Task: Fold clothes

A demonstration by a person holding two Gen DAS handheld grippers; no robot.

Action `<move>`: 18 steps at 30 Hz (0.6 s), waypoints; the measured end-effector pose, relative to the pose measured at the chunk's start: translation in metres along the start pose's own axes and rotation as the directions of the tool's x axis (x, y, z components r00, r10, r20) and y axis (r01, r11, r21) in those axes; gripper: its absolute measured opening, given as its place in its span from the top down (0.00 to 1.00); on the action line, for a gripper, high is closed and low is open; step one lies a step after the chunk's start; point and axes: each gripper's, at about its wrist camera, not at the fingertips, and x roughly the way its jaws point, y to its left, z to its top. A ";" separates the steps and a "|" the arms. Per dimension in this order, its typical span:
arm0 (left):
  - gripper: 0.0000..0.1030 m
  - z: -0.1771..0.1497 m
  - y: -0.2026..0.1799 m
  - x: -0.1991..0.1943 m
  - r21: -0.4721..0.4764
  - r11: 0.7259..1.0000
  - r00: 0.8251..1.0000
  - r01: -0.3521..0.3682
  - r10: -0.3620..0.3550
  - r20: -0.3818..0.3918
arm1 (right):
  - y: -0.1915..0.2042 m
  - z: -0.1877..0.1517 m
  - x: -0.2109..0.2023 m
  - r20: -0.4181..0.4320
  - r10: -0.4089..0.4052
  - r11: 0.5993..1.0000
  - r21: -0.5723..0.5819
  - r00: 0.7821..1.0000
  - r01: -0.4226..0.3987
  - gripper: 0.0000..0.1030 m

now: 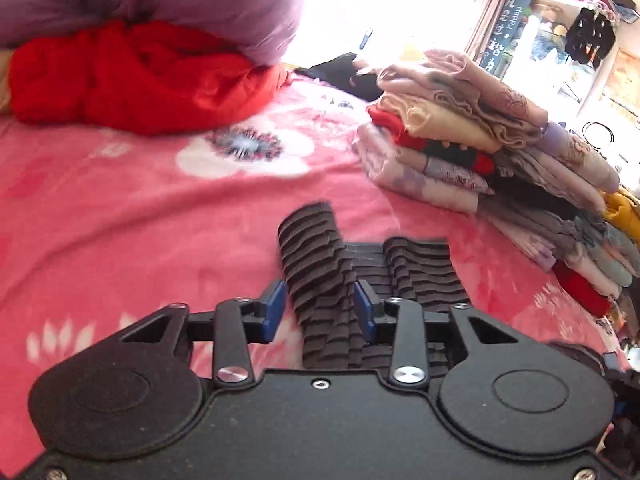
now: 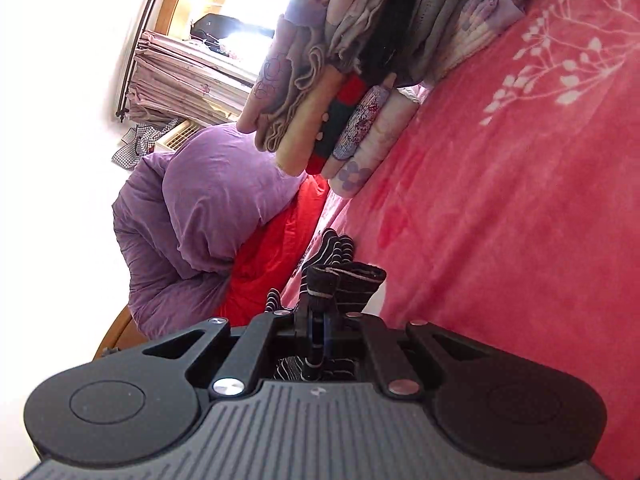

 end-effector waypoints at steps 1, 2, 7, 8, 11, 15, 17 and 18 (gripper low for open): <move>0.77 -0.008 -0.001 -0.004 0.000 1.000 1.000 -0.006 0.006 -0.017 | 0.001 0.001 0.000 0.001 0.004 1.000 0.000 1.000 -0.004 0.93; 0.80 -0.016 -0.003 -0.005 0.005 1.000 0.999 -0.010 0.010 -0.040 | 0.003 0.001 0.001 0.003 0.008 1.000 -0.003 1.000 -0.008 0.93; 0.83 -0.046 -0.014 -0.007 -0.008 1.000 0.993 0.003 -0.004 -0.120 | 0.022 0.006 -0.007 0.022 0.077 0.997 -0.030 0.997 -0.076 0.93; 0.83 -0.049 -0.020 -0.008 0.008 1.000 0.992 0.006 -0.005 -0.124 | 0.027 0.007 -0.010 0.028 0.097 0.995 -0.041 0.995 -0.095 0.93; 0.83 -0.058 -0.035 -0.001 0.055 0.998 0.987 0.025 -0.016 -0.159 | 0.039 0.012 -0.026 0.055 0.144 0.988 -0.060 0.988 -0.141 0.93; 0.83 -0.060 -0.031 0.004 0.032 0.998 0.985 0.052 -0.045 -0.169 | 0.031 0.017 -0.037 0.060 0.111 0.993 -0.048 0.992 -0.108 0.93; 0.83 -0.049 -0.026 -0.007 0.012 0.998 0.991 0.069 -0.067 -0.116 | 0.019 0.017 -0.035 0.040 0.040 0.999 -0.021 0.998 -0.039 0.93; 0.83 -0.045 -0.022 -0.011 -0.004 0.998 0.994 0.066 -0.066 -0.083 | 0.012 0.016 -0.035 0.033 0.023 1.000 0.004 0.999 -0.023 0.93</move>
